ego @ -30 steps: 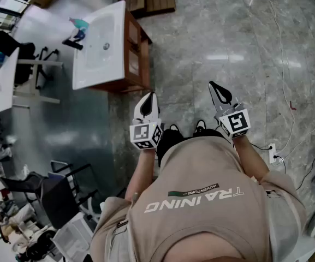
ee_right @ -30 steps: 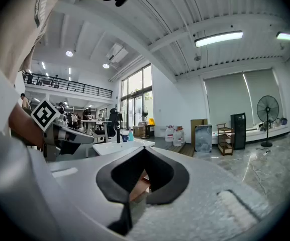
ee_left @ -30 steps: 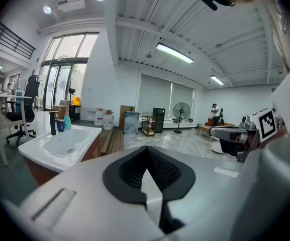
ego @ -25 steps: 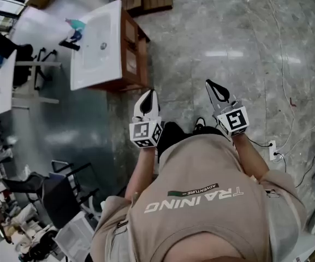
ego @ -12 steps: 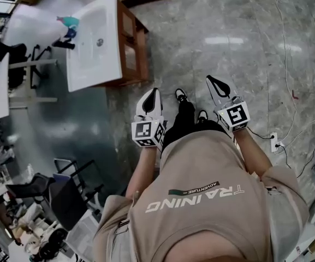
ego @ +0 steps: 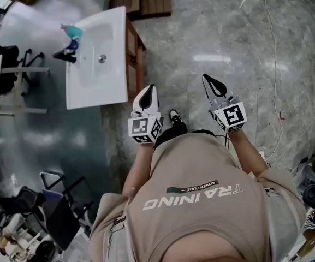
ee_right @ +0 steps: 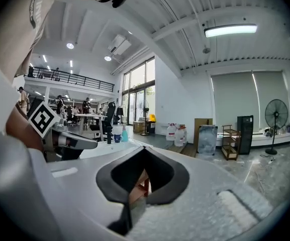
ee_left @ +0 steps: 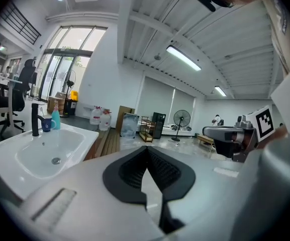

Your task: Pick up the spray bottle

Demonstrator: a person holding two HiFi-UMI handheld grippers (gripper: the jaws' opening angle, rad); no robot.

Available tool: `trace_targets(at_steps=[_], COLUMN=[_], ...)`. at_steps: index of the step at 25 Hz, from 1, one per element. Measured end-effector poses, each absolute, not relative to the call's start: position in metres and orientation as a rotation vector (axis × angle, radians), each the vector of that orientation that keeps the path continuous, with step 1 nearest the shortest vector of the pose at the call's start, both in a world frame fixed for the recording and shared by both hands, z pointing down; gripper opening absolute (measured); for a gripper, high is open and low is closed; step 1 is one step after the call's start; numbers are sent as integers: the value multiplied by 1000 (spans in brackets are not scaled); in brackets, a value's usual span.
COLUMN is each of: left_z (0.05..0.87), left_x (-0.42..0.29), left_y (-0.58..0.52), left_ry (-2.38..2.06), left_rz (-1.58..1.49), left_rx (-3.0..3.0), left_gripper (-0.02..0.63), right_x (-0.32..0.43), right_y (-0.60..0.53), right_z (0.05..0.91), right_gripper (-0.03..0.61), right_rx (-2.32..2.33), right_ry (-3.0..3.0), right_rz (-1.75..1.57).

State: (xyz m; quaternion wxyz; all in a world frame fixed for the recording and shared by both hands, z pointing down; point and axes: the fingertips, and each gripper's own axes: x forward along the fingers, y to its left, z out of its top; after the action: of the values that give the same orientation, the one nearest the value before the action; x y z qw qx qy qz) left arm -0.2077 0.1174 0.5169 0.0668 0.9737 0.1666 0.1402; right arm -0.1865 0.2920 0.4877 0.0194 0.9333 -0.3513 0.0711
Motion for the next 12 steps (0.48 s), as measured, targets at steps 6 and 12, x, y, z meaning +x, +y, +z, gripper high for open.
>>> trace_targets(at_steps=[6, 12], left_z=[528, 526], left_x=[-160, -128], left_y=[78, 65], left_ry=[508, 507], left_rz=[458, 458], left_rx=[2922, 2916], left_gripper=[16, 15], right_x=[-147, -114], right_y=[254, 246], right_z=[480, 478], right_gripper=[2, 2], right_rx=[2941, 2925], right_ry=[-1063, -1054], right_rz=[214, 235])
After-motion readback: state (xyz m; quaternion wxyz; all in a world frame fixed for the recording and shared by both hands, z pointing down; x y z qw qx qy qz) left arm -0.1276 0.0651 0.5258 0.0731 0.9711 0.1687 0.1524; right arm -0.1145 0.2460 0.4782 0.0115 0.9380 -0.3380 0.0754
